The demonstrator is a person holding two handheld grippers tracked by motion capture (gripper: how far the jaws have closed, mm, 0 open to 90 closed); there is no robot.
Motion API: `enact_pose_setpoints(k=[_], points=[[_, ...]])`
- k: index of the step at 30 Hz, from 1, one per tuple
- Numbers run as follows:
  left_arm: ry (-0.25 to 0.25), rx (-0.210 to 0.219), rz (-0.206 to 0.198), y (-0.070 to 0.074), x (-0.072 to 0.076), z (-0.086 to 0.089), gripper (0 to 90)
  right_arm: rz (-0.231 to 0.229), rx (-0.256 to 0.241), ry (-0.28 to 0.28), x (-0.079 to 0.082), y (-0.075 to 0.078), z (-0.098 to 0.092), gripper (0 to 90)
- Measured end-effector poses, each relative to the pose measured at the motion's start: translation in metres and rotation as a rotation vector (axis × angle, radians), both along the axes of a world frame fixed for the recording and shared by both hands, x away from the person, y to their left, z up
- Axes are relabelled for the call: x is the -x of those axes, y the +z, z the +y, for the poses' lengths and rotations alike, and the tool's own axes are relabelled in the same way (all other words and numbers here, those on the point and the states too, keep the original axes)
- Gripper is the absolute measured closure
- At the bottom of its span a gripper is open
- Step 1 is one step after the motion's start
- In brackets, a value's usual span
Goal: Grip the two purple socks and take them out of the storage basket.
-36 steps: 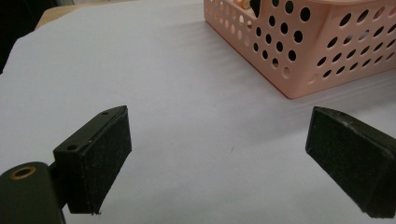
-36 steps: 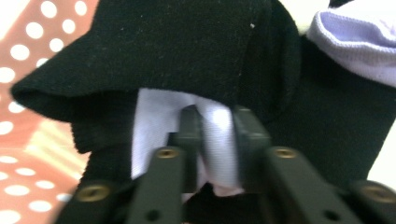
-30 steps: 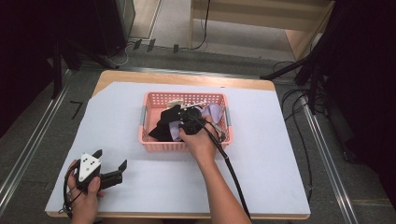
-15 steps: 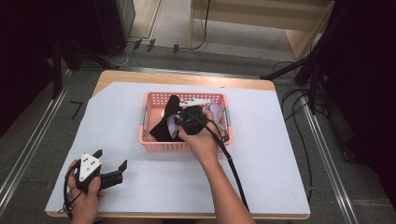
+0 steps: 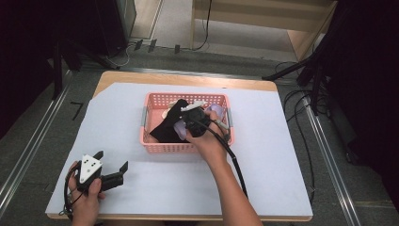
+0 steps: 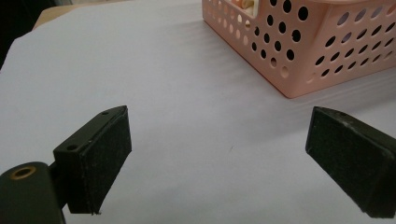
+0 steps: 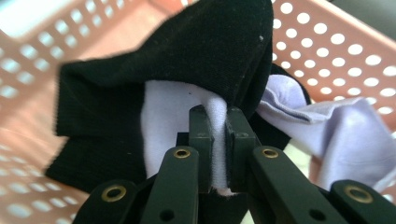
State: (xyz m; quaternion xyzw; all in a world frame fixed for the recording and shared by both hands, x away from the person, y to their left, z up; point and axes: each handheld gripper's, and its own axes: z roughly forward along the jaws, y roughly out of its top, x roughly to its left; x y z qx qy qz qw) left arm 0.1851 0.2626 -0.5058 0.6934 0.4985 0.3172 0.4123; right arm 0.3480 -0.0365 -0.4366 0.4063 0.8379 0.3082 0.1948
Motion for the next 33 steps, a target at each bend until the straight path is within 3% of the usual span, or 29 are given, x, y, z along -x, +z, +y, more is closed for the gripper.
enact_pose_setpoints(k=[3, 5, 7, 9, 11, 13, 15, 17, 20, 22, 25, 29, 31, 33], points=[[-0.001, 0.0, 0.0, 0.0, 0.0, 0.0, 7.7, 0.006, -0.058, 0.012, 0.002, 0.008, -0.012, 83.9], [-0.001, -0.002, 0.001, 0.0, 0.0, 0.0, 7.7, 0.014, -0.055, 0.019, 0.003, 0.013, -0.018, 83.4], [0.0, -0.004, 0.002, 0.0, 0.0, 0.0, 7.7, 0.022, 0.01, 0.047, 0.004, 0.017, -0.021, 82.7], [0.001, -0.002, 0.002, 0.0, 0.0, 0.0, 7.7, 0.032, 0.127, 0.063, 0.006, 0.017, -0.023, 81.7], [0.001, -0.005, 0.0, 0.0, 0.0, 0.0, 7.7, 0.049, 0.168, 0.076, 0.005, 0.013, -0.026, 73.3], [0.002, -0.005, 0.0, 0.0, 0.0, 0.0, 7.7, 0.064, 0.144, 0.118, 0.005, 0.008, -0.028, 57.3], [0.001, -0.004, 0.0, 0.0, 0.0, 0.0, 7.7, 0.102, 0.041, 0.134, 0.004, 0.006, -0.034, 54.3], [0.001, -0.004, 0.0, 0.0, 0.0, 0.0, 7.7, 0.098, -0.075, 0.073, 0.001, 0.008, -0.042, 52.8], [0.0, -0.002, 0.002, 0.0, 0.0, 0.0, 7.7, 0.033, -0.117, -0.046, -0.003, 0.011, -0.048, 49.7], [-0.001, -0.005, 0.003, 0.0, 0.0, 0.0, 7.7, 0.033, -0.151, -0.104, -0.005, 0.011, -0.049, 49.2], [-0.001, -0.004, 0.004, 0.0, 0.0, 0.0, 7.7, 0.055, -0.154, -0.183, -0.012, 0.004, -0.045, 48.6], [-0.002, -0.004, 0.002, 0.0, 0.0, 0.0, 7.7, 0.152, -0.152, -0.233, -0.026, -0.016, -0.038, 45.6], [-0.002, -0.001, 0.002, 0.0, 0.0, 0.0, 7.7, 0.183, -0.148, -0.259, -0.031, -0.025, -0.034, 49.0], [-0.001, 0.0, 0.004, 0.0, 0.0, 0.0, 7.7, 0.224, -0.143, -0.27, -0.035, -0.027, -0.034, 58.6]])
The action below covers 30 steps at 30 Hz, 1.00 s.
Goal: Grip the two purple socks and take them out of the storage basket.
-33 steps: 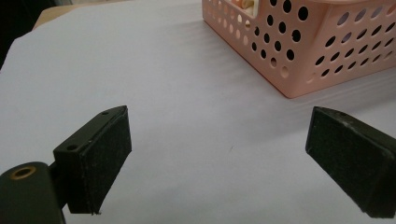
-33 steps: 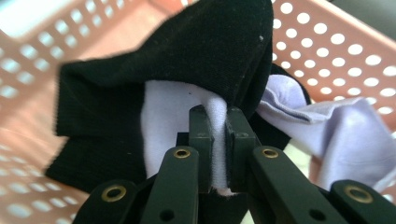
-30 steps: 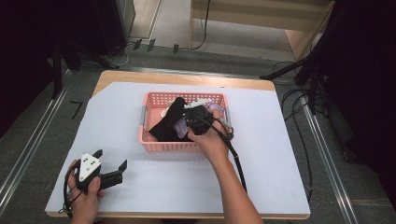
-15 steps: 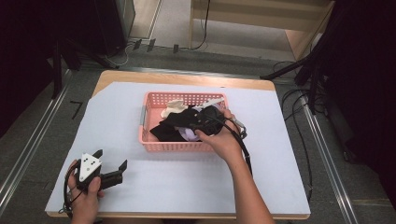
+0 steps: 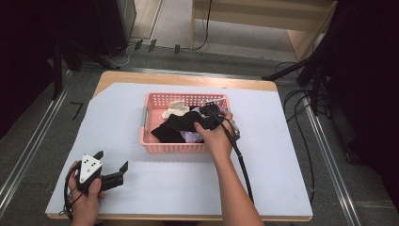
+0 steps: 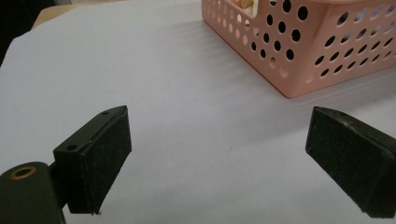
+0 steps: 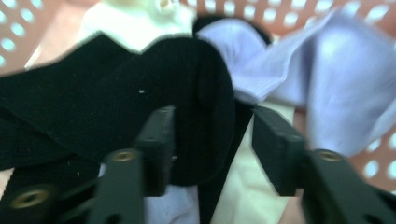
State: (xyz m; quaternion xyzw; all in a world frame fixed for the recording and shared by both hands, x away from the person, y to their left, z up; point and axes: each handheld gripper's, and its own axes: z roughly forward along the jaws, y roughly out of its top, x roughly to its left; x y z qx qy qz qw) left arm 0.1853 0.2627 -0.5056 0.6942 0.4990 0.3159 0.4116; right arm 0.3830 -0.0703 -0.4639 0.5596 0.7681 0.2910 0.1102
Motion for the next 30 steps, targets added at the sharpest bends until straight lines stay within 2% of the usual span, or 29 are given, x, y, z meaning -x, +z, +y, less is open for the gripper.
enact_pose_setpoints(k=[1, 3, 5, 7, 10, 13, 15, 16, 17, 18, 19, 21, 22, 25, 27, 30], points=[[-0.002, 0.0, 0.001, 0.0, 0.0, 0.0, 7.7, -0.003, -0.015, 0.001, 0.0, 0.001, 0.0, 70.4], [-0.002, -0.001, 0.001, 0.0, 0.0, 0.0, 7.7, 0.007, -0.063, 0.024, 0.0, 0.002, 0.001, 84.3], [-0.002, 0.0, 0.0, 0.0, 0.0, 0.0, 7.7, 0.008, -0.074, 0.04, 0.002, 0.003, 0.003, 89.7], [-0.002, -0.002, -0.001, 0.0, 0.0, 0.0, 7.7, -0.02, -0.1, 0.067, 0.004, 0.006, 0.006, 90.0], [-0.002, 0.0, 0.001, 0.0, 0.0, 0.0, 7.7, -0.089, -0.167, 0.114, 0.01, 0.017, 0.015, 90.0], [0.0, 0.002, -0.004, 0.0, 0.0, -0.001, 7.7, -0.162, -0.238, 0.192, 0.017, 0.028, 0.031, 89.9], [-0.005, 0.0, -0.003, 0.0, 0.0, 0.0, 7.7, -0.148, -0.29, 0.258, 0.02, 0.035, 0.041, 85.7], [-0.007, -0.001, -0.003, 0.0, 0.0, 0.0, 7.7, -0.124, -0.318, 0.288, 0.02, 0.036, 0.045, 79.5], [-0.007, 0.0, -0.004, 0.0, 0.0, 0.0, 7.7, -0.1, -0.341, 0.294, 0.02, 0.038, 0.048, 72.7], [-0.008, 0.0, -0.004, 0.0, 0.0, 0.0, 7.7, -0.099, -0.339, 0.278, 0.02, 0.038, 0.048, 71.1], [-0.006, 0.002, -0.007, 0.0, 0.0, 0.0, 7.7, -0.102, -0.305, 0.247, 0.019, 0.038, 0.045, 69.8], [-0.01, -0.001, -0.005, 0.0, 0.0, 0.0, 7.7, -0.109, -0.153, 0.142, 0.014, 0.032, 0.034, 63.7], [-0.01, 0.001, -0.005, 0.0, 0.0, 0.0, 7.7, -0.093, -0.09, 0.108, 0.012, 0.027, 0.03, 60.1], [-0.01, -0.005, 0.0, 0.0, 0.0, -0.001, 7.7, -0.009, 0.026, 0.1, 0.008, 0.011, 0.023, 52.6], [-0.009, -0.011, 0.004, 0.0, 0.0, -0.001, 7.7, 0.026, 0.034, 0.096, 0.008, 0.006, 0.023, 48.7], [-0.009, -0.013, 0.007, 0.0, 0.0, -0.001, 7.7, 0.113, -0.015, 0.106, 0.007, -0.001, 0.028, 41.3]])
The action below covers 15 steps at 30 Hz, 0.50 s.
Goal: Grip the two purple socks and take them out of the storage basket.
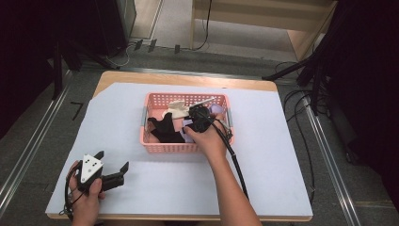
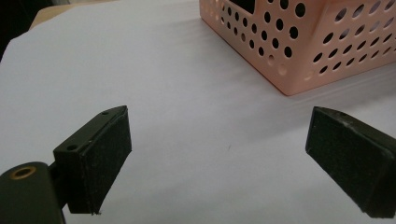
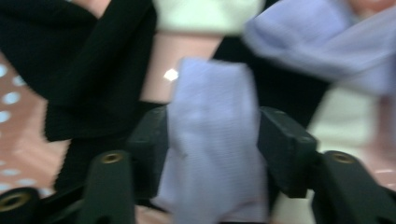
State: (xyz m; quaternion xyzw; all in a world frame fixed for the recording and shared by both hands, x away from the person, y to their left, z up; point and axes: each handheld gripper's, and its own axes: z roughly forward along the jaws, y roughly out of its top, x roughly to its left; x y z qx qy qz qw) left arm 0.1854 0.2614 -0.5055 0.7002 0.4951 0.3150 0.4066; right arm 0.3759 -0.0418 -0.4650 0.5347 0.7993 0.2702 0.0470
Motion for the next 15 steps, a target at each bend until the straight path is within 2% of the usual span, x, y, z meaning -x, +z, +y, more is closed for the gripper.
enact_pose_setpoints(k=[1, 2, 4, 7, 8, 11, 13, 15], points=[[0.0, 0.0, 0.0, 0.0, 0.0, 0.0, 7.7, 0.017, 0.002, 0.012, 0.0, -0.003, 0.003, 41.4], [0.0, 0.0, 0.0, 0.0, 0.0, 0.0, 7.7, 0.034, 0.026, 0.025, 0.0, -0.007, 0.006, 43.3], [0.001, 0.002, -0.003, 0.0, 0.0, 0.0, 7.7, 0.057, 0.076, 0.033, 0.0, -0.011, 0.008, 55.0], [-0.001, 0.003, -0.002, 0.0, 0.0, 0.0, 7.7, 0.051, 0.076, 0.051, 0.0, -0.01, 0.005, 72.1], [-0.001, 0.004, -0.002, 0.0, 0.0, 0.0, 7.7, 0.05, 0.063, 0.053, 0.0, -0.008, 0.003, 75.9], [-0.002, 0.007, -0.004, 0.0, 0.0, 0.0, 7.7, 0.01, 0.013, 0.047, 0.002, -0.002, -0.003, 78.6], [-0.001, 0.005, -0.003, 0.0, 0.0, 0.0, 7.7, -0.032, -0.01, 0.043, 0.004, 0.003, -0.006, 79.1], [-0.002, 0.005, -0.001, 0.0, 0.0, 0.001, 7.7, -0.084, -0.055, 0.034, 0.006, 0.011, -0.009, 79.4]])
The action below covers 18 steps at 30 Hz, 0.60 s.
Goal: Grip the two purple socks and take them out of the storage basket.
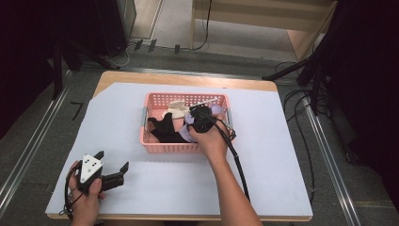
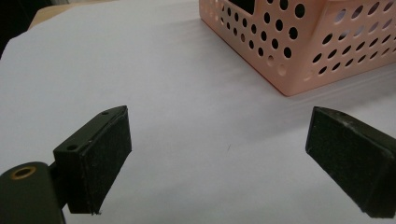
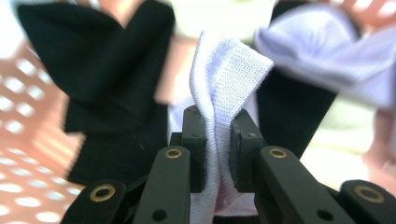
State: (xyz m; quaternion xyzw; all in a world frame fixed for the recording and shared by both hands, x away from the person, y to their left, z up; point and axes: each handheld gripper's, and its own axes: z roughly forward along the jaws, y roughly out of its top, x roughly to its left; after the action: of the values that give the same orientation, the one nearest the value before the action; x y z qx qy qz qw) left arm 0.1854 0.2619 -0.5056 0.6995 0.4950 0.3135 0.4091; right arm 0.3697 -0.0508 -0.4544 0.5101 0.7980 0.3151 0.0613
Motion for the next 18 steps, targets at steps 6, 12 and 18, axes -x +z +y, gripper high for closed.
enact_pose_setpoints(k=[6, 12, 18], points=[[0.0, -0.002, 0.0, 0.0, 0.0, 0.0, 7.7, -0.183, -0.113, -0.008, 0.011, 0.029, -0.015, 79.5], [0.001, 0.0, 0.0, 0.0, 0.0, 0.0, 7.7, -0.354, -0.206, -0.049, 0.022, 0.051, -0.043, 79.5], [0.001, -0.003, 0.001, 0.0, 0.0, 0.0, 7.7, -0.479, -0.267, -0.101, 0.03, 0.063, -0.073, 79.5]])
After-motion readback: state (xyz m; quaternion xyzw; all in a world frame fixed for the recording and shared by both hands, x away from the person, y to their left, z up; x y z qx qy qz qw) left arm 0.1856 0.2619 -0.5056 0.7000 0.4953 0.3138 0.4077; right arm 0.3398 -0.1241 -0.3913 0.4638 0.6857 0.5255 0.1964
